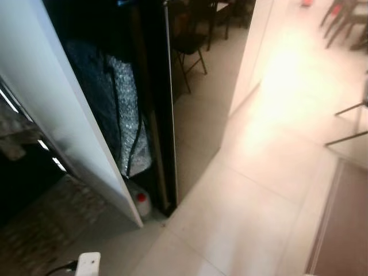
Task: Restocking fridge
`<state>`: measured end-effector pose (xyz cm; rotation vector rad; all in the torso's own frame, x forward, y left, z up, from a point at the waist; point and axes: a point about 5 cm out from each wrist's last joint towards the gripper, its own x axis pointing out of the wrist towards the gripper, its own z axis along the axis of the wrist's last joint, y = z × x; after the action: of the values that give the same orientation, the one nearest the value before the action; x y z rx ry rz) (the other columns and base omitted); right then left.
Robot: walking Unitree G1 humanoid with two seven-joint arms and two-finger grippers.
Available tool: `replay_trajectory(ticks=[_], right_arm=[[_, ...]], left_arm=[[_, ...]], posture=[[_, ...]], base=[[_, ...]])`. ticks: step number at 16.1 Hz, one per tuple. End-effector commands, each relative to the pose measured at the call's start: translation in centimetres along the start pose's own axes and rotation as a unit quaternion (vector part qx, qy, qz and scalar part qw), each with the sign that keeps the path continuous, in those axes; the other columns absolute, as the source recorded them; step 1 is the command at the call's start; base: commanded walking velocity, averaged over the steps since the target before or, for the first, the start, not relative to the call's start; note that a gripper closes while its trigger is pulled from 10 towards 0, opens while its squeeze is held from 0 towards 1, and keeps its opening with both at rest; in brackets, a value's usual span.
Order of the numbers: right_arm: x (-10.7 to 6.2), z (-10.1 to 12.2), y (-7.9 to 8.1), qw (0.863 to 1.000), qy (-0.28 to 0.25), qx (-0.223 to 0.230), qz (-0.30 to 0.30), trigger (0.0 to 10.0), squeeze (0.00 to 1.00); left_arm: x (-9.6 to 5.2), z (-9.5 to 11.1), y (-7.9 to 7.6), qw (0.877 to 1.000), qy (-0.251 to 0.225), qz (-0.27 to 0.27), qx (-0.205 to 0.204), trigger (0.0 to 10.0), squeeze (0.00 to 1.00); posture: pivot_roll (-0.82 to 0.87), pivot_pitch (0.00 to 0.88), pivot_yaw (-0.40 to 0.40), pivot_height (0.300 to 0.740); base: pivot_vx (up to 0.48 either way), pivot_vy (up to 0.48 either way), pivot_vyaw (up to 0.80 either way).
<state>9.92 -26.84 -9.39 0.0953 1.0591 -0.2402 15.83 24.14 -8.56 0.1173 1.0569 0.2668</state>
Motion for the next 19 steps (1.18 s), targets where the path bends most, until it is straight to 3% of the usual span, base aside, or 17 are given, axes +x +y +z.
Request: replay_trajectory(ticks=[1,5,19], right_arm=[[-0.30,-0.99,-0.50,1.000,0.014,0.007,-0.009,10.0,0.00],[-0.23,-0.73,-0.44,1.000,0.010,0.013,-0.009,10.0,0.00],[-0.31,-0.81,-0.57,0.999,-0.001,0.032,-0.013,10.0,0.00]], left_arm=[[0.03,0.20,0.02,1.000,-0.001,0.001,0.006,10.0,0.00],[0.04,0.30,-0.08,1.000,-0.001,0.001,-0.001,10.0,0.00],[-0.01,-0.08,-0.37,1.000,0.004,-0.004,-0.016,10.0,0.00]], posture=[[0.05,0.013,0.047,0.740],[0.06,0.023,0.038,0.740],[0.07,0.057,0.037,0.740]], base=[[0.000,0.000,-0.75],[0.000,0.000,-0.75],[0.000,0.000,0.00]])
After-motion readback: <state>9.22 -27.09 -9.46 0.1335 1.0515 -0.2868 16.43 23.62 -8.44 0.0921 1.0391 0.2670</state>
